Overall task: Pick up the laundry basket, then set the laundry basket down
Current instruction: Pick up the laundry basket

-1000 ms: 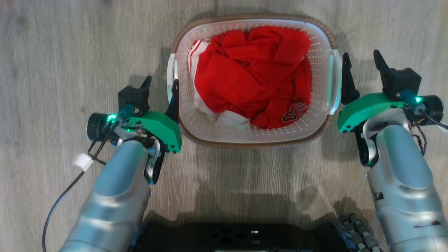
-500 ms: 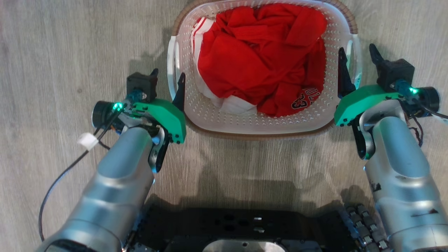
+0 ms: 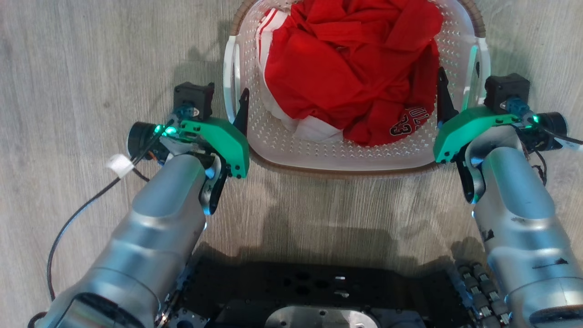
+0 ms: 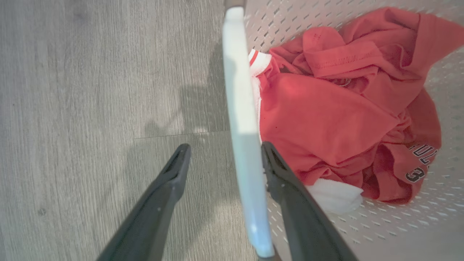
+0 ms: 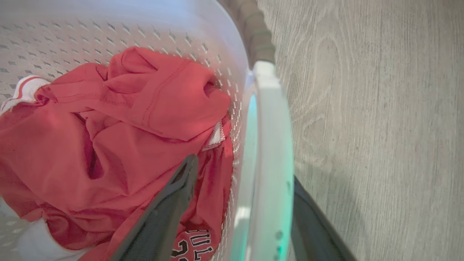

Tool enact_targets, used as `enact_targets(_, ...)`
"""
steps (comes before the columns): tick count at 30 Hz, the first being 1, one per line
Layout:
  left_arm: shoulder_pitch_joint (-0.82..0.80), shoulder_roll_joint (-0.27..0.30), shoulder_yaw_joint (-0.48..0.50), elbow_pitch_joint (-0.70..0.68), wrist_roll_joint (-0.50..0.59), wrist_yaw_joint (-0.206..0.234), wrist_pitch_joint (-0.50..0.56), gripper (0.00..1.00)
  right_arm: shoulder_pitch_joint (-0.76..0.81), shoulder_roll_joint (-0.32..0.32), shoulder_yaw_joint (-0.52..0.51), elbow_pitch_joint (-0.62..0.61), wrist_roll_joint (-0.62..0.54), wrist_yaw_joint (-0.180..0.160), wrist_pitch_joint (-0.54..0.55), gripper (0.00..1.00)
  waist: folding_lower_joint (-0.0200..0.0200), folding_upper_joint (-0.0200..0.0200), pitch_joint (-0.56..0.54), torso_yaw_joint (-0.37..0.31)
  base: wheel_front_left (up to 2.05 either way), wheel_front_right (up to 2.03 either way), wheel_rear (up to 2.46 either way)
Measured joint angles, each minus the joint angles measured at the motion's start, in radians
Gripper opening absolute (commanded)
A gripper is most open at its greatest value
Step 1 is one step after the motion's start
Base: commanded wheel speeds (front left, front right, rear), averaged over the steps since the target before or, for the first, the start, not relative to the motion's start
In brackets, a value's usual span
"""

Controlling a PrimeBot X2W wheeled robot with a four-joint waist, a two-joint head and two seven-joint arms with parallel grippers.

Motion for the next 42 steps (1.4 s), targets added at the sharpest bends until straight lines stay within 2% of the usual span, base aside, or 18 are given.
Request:
enact_targets(9, -0.031, 0.0, -0.041, -0.003, -0.045, 0.024, 0.0, 1.0, -0.019, -0.002, -0.003, 0.035, 0.0, 0.0, 0.0, 1.0, 0.0, 0.0, 0.017, 0.004, 0.0, 0.0, 0.0)
enact_targets(11, -0.031, 0.0, -0.055, -0.004, -0.049, 0.024, 0.0, 1.0, -0.024, -0.002, -0.007, 0.041, -0.001, 0.0, 0.0, 0.85, 0.0, 0.0, 0.02, 0.005, 0.0, 0.0, 0.0)
enact_targets(12, -0.031, 0.0, -0.057, -0.004, -0.052, 0.024, 0.0, 1.0, -0.029, -0.002, -0.007, 0.044, -0.004, 0.0, 0.0, 0.65, 0.0, 0.0, 0.02, 0.004, 0.0, 0.0, 0.0)
enact_targets(13, -0.031, 0.0, -0.058, -0.004, -0.058, 0.024, 0.0, 0.93, -0.035, -0.002, -0.008, 0.046, -0.008, 0.0, 0.0, 0.47, 0.0, 0.0, 0.02, 0.004, 0.0, 0.0, 0.0)
enact_targets(14, -0.032, 0.0, -0.059, -0.004, -0.062, 0.024, 0.0, 0.8, -0.038, -0.002, -0.008, 0.046, -0.008, 0.0, 0.0, 0.44, 0.0, 0.0, 0.02, 0.004, 0.0, 0.0, 0.0)
enact_targets(15, -0.032, 0.0, -0.059, -0.004, -0.062, 0.024, 0.0, 0.8, -0.038, -0.002, -0.008, 0.046, -0.008, 0.0, 0.0, 0.44, 0.0, 0.0, 0.02, 0.004, 0.0, 0.0, 0.0)
enact_targets(16, -0.032, 0.0, -0.064, -0.004, -0.066, 0.024, 0.0, 0.51, -0.041, -0.003, -0.008, 0.054, -0.008, 0.0, 0.0, 0.35, 0.0, 0.0, 0.019, 0.003, 0.0, 0.0, 0.0)
enact_targets(17, -0.033, 0.0, -0.067, -0.004, -0.066, 0.023, 0.0, 0.25, -0.041, -0.004, -0.009, 0.059, -0.007, 0.0, -0.001, 0.15, 0.0, 0.0, 0.019, 0.003, 0.0, 0.0, 0.0)
enact_targets(18, -0.033, -0.002, -0.074, -0.006, -0.066, 0.024, 0.0, 0.0, -0.042, -0.004, -0.009, 0.064, -0.004, 0.0, -0.006, 0.0, 0.0, 0.0001, 0.017, 0.002, 0.0, 0.0, 0.0)
enact_targets(42, 0.023, -0.004, -0.077, 0.011, -0.09, 0.033, 0.003, 0.0, -0.053, 0.0, 0.053, 0.189, 0.067, 0.0, -0.007, 0.0, 0.0, 0.0001, -0.092, -0.01, 0.0, 0.0, 0.0)
